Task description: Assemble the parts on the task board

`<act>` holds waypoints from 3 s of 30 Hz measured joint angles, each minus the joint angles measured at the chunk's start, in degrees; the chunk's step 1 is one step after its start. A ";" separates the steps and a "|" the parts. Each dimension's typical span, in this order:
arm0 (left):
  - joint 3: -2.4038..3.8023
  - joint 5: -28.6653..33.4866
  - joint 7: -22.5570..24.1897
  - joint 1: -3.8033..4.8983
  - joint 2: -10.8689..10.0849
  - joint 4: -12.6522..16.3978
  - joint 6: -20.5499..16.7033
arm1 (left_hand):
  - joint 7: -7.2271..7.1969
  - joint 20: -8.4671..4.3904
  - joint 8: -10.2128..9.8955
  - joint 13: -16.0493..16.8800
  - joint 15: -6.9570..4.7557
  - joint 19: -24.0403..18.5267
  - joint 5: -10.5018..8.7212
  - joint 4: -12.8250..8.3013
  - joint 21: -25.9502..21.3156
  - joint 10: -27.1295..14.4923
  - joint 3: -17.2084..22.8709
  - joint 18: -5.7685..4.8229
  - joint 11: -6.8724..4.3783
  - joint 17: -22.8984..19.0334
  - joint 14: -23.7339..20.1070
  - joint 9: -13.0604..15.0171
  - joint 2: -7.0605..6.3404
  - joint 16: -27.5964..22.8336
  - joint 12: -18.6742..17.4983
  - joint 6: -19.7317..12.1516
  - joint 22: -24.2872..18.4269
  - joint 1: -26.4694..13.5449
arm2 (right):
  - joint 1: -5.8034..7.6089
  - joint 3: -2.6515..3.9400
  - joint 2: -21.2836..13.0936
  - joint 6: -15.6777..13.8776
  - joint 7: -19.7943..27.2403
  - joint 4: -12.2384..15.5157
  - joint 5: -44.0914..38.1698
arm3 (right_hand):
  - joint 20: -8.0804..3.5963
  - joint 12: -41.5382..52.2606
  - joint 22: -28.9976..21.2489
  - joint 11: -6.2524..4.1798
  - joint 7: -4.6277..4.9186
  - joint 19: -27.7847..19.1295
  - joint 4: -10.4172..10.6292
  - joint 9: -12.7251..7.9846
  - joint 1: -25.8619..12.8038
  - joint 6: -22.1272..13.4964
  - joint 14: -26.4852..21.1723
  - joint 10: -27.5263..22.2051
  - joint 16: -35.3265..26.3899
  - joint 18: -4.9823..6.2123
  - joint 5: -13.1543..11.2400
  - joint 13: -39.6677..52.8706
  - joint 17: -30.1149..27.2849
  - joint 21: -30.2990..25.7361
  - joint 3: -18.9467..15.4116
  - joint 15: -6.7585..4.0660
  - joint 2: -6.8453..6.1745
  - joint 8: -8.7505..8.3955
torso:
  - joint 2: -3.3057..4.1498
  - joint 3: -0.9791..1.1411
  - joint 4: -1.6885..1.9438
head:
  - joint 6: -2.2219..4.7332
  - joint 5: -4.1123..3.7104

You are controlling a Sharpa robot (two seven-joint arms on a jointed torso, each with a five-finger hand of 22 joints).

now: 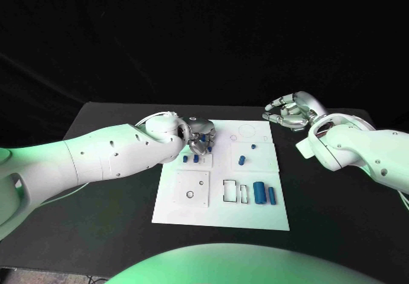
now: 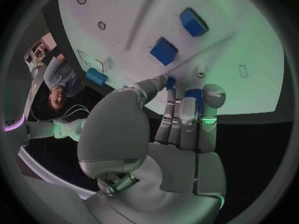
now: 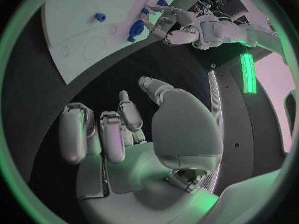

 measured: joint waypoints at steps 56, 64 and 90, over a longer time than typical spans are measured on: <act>3.55 10.67 2.10 -0.60 -8.05 6.57 -5.51 | -0.43 -1.12 -2.61 -3.69 -1.02 3.16 -1.28 -2.42 9.40 8.06 2.57 -0.88 -1.10 3.99 4.71 1.34 2.39 6.06 -6.13 6.02 -0.03 1.01 | -0.01 0.00 -0.05 0.02 -0.05 -0.11 0.01 | 0.00 0.00 0.01 0.00 0.00 0.00 -0.16 0.09 0.00 0.00 0.00 0.01 0.00 0.00 0.22 0.01 -0.02 0.01 0.16 0.00 0.00 0.23 | -0.20 -0.01 0.27 | 0.00 -0.40; 3.69 12.63 1.80 -0.60 -9.39 6.47 -4.10 | -0.43 -1.12 -2.61 -3.69 -1.02 3.16 -1.28 -2.42 9.40 8.18 2.57 -0.88 -0.98 3.99 4.70 1.33 2.16 6.06 -6.13 6.01 -0.03 0.79 | -0.04 0.00 -0.07 0.02 -0.06 -0.20 0.01 | 0.00 0.00 0.01 0.00 0.00 0.00 -0.15 0.09 0.00 0.00 0.00 0.01 0.00 0.00 0.22 0.01 -0.02 0.01 0.15 0.00 0.00 0.23 | -0.28 0.03 0.46 | 0.00 -0.40; 2.90 11.30 1.35 -0.66 -7.60 2.21 0.15 | -0.43 -0.91 -2.83 -3.73 -0.60 2.94 -1.28 -2.42 9.18 8.26 2.57 -0.87 -0.90 3.90 4.69 1.33 2.16 6.06 -6.34 6.02 -0.03 0.79 | -0.43 0.00 0.07 0.02 -0.06 -0.29 0.01 | 0.00 0.00 0.00 0.00 0.00 0.00 -0.17 0.12 -0.01 0.00 0.00 0.01 0.00 0.00 0.22 -0.03 -0.02 -0.15 0.17 0.00 -0.01 0.23 | -0.21 -0.03 0.43 | 0.00 0.06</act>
